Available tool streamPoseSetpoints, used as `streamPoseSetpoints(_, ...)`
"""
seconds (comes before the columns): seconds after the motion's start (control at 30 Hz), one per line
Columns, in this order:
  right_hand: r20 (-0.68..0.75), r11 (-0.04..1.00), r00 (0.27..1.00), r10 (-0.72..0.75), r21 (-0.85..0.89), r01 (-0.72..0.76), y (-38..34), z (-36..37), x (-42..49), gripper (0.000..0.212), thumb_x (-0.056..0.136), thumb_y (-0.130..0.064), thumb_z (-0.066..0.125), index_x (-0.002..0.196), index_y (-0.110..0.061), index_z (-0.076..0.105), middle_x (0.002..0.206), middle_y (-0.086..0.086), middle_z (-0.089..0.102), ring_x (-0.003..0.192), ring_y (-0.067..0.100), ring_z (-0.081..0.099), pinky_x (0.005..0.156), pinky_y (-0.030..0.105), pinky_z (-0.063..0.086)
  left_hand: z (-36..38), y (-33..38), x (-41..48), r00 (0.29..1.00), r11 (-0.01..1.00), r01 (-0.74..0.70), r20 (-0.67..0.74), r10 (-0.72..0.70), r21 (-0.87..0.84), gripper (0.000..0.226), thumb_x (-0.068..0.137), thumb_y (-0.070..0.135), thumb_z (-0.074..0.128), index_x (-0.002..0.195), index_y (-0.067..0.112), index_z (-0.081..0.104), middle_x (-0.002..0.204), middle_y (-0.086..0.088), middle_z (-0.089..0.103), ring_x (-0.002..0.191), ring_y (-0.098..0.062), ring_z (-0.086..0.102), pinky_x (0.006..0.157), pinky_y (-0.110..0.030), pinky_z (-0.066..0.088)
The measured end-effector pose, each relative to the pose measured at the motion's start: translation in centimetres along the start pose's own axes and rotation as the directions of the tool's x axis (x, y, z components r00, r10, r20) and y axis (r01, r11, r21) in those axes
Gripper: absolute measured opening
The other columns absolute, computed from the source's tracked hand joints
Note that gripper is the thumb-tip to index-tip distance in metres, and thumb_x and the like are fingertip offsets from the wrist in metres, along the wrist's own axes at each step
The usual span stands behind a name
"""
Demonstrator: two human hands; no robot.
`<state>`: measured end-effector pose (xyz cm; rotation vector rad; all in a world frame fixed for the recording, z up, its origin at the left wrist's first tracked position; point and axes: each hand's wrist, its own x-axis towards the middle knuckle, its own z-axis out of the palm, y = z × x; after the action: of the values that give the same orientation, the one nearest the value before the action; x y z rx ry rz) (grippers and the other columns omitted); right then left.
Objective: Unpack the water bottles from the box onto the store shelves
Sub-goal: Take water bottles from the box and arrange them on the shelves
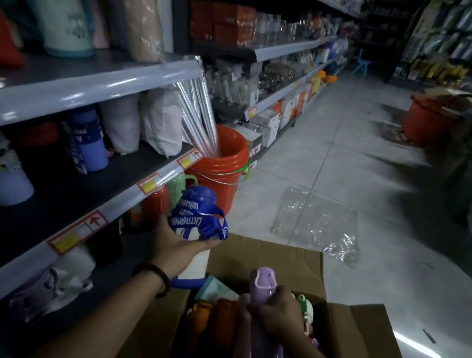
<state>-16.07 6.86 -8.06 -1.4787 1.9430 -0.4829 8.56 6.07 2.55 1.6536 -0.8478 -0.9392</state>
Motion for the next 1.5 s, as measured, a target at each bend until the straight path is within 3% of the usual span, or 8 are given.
streamPoseSetpoints(0.27, -0.142, 0.887, 0.912, -0.385, 0.215, 0.408, -14.8, -6.3, -1.0, 0.054, 0.068, -0.041, 0.09, 0.111, -0.032, 0.059, 0.097, -0.008, 0.07, 0.086, 0.018, 0.07, 0.076, 0.035, 0.056, -5.0, 4.5, 0.6, 0.955, 0.984, -0.157, -0.268, 0.131, -0.081, 0.111, 0.03, 0.053, 0.098, 0.126, 0.029, 0.048, 0.121, 0.001, 0.07, 0.104, -0.024, 0.068, 0.096, -0.051, 0.057)
streamPoseSetpoints(0.4, -0.213, 0.754, 0.796, -0.567, 0.255, 0.605, -23.4, -8.7, -2.1, 0.052, 0.07, -0.032, 0.09, 0.114, -0.033, 0.062, 0.099, -0.012, 0.073, 0.082, 0.005, 0.071, 0.072, 0.026, 0.058, -8.1, 6.6, 0.6, 0.91, 0.954, -0.28, -0.346, 0.229, -0.105, 0.099, 0.045, 0.032, 0.104, 0.126, 0.033, 0.049, 0.111, 0.013, 0.068, 0.095, -0.011, 0.068, 0.088, -0.036, 0.052)
streamPoseSetpoints(0.53, -0.244, 0.652, 0.697, -0.674, 0.247, 0.717, -31.7, -10.6, -3.0, 0.053, 0.074, -0.031, 0.09, 0.118, -0.028, 0.06, 0.103, -0.011, 0.071, 0.089, 0.006, 0.067, 0.076, 0.032, 0.059, -10.8, 7.8, 1.0, 0.876, 0.929, -0.34, -0.407, 0.257, -0.145, 0.099, 0.046, 0.026, 0.105, 0.124, 0.037, 0.046, 0.11, 0.014, 0.069, 0.093, -0.008, 0.069, 0.089, -0.042, 0.058)
streamPoseSetpoints(0.7, -0.324, 0.555, 0.636, -0.7, 0.314, 0.77, -41.2, -12.1, -2.3, 0.057, 0.077, -0.035, 0.089, 0.126, -0.023, 0.062, 0.11, -0.006, 0.073, 0.095, 0.012, 0.071, 0.087, 0.044, 0.063, -12.9, 9.7, 0.6, 0.868, 0.888, -0.402, -0.403, 0.291, -0.224, 0.109, 0.051, 0.008, 0.102, 0.14, 0.022, 0.042, 0.11, 0.01, 0.065, 0.084, 0.005, 0.063, 0.067, -0.015, 0.045)
streamPoseSetpoints(0.9, -0.447, 0.513, 0.642, -0.623, 0.386, 0.767, -50.6, -13.6, -1.5, 0.061, 0.063, -0.046, 0.089, 0.113, -0.023, 0.063, 0.102, -0.006, 0.072, 0.09, 0.017, 0.07, 0.08, 0.038, 0.061, -12.8, 9.9, 1.6, 0.811, 0.86, -0.479, -0.465, 0.356, -0.177, 0.122, 0.026, 0.029, 0.105, 0.132, 0.037, 0.045, 0.117, 0.015, 0.069, 0.099, -0.001, 0.068, 0.093, -0.037, 0.057)
streamPoseSetpoints(1.0, -0.438, 0.499, 0.668, -0.602, 0.447, 0.742, -53.6, -12.6, -0.9, 0.065, 0.056, -0.048, 0.09, 0.11, -0.023, 0.065, 0.103, -0.004, 0.074, 0.092, 0.019, 0.071, 0.085, 0.042, 0.062, -12.7, 10.4, 2.8, 0.77, 0.813, -0.561, -0.459, 0.443, -0.158, 0.123, 0.019, 0.033, 0.1, 0.13, 0.03, 0.046, 0.107, 0.024, 0.069, 0.094, 0.015, 0.066, 0.081, -0.008, 0.05)
streamPoseSetpoints(1.13, -0.403, 0.506, 0.685, -0.607, 0.469, 0.724, -55.8, -11.0, -0.5, 0.064, 0.07, -0.035, 0.094, 0.12, -0.017, 0.057, 0.105, -0.004, 0.067, 0.089, 0.014, 0.065, 0.088, 0.039, 0.059, -13.5, 10.3, 4.6, 0.771, 0.846, -0.528, -0.459, 0.442, -0.071, 0.121, 0.027, 0.033, 0.105, 0.128, 0.053, 0.044, 0.125, 0.014, 0.066, 0.112, -0.007, 0.067, 0.096, -0.038, 0.056)
streamPoseSetpoints(1.5, -0.359, 0.528, 0.585, -0.727, 0.252, 0.811, -58.0, -9.1, 1.2, 0.062, 0.082, -0.025, 0.088, 0.126, -0.014, 0.046, 0.108, 0.0, 0.062, 0.093, 0.021, 0.062, 0.086, 0.035, 0.053, -14.2, 14.3, 1.9, 0.683, 0.863, -0.465, -0.54, 0.493, 0.199, 0.118, 0.034, 0.071, 0.085, 0.141, 0.045, 0.041, 0.131, 0.017, 0.061, 0.113, -0.009, 0.064, 0.092, -0.041, 0.059)
